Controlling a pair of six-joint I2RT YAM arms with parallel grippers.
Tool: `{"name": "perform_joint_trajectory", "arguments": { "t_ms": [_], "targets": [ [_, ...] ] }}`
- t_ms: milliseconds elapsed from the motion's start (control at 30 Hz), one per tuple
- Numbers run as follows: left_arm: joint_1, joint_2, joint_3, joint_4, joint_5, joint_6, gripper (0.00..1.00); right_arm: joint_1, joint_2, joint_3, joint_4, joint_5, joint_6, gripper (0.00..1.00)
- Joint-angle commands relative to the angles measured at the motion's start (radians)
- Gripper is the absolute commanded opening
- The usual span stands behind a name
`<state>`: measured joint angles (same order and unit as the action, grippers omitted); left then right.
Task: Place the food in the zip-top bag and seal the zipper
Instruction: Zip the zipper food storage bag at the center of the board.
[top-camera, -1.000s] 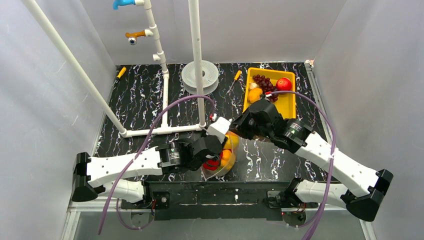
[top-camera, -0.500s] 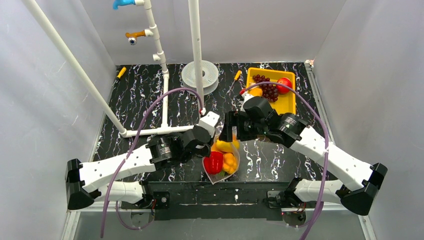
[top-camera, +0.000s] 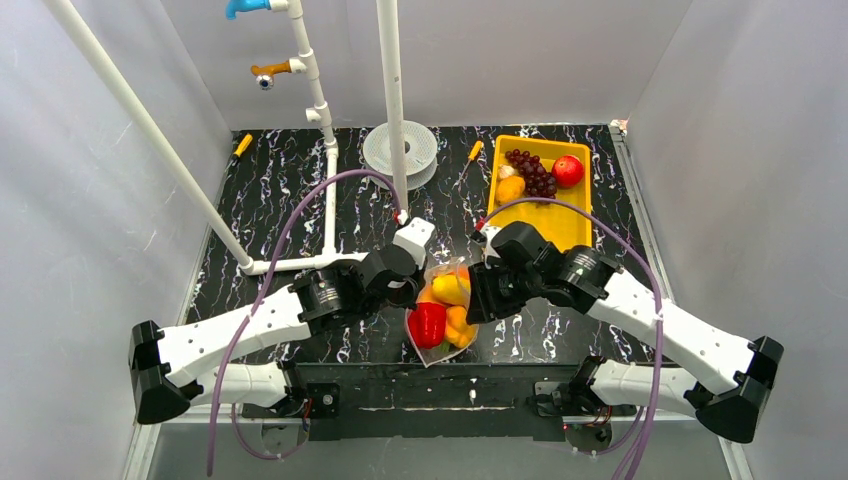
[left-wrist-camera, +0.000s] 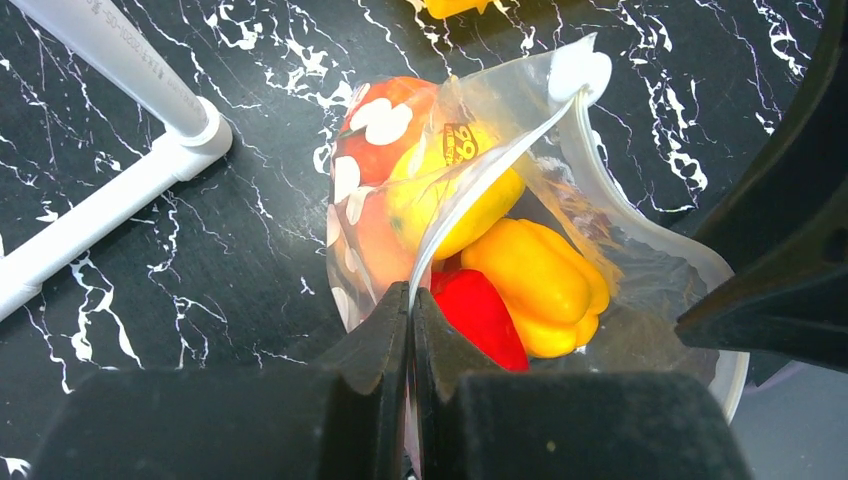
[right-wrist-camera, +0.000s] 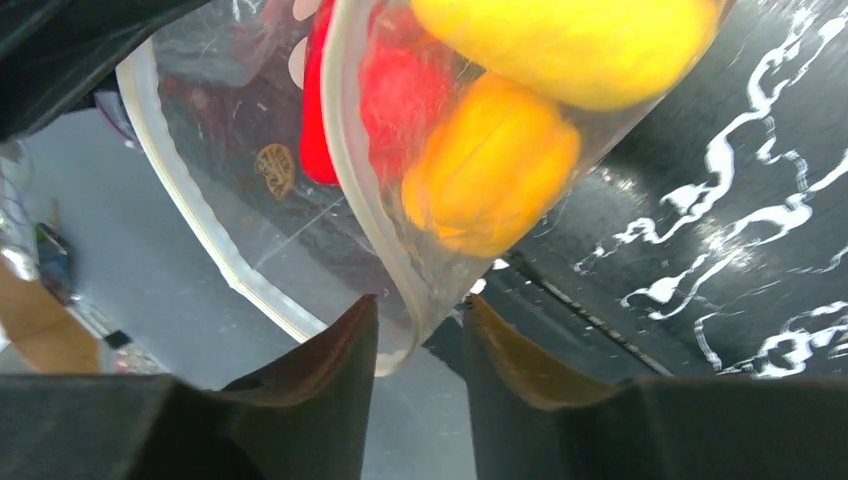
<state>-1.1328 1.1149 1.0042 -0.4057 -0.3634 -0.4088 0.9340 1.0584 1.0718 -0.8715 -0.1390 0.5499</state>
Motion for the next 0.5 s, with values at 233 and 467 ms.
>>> {"name": "perform_joint_trajectory", "arguments": {
  "t_ms": [233,467],
  "targets": [
    [0.046,-0.029,0.074,-0.116,0.193,-0.067,0.46,0.039,0.02,0.025,0.157,0.082,0.431,0.01],
    [0.047,-0.015,0.045,-0.127,0.349,-0.017,0.94,0.021,0.04,0.033,0.321,0.124,0.686,0.01]
  ]
}}
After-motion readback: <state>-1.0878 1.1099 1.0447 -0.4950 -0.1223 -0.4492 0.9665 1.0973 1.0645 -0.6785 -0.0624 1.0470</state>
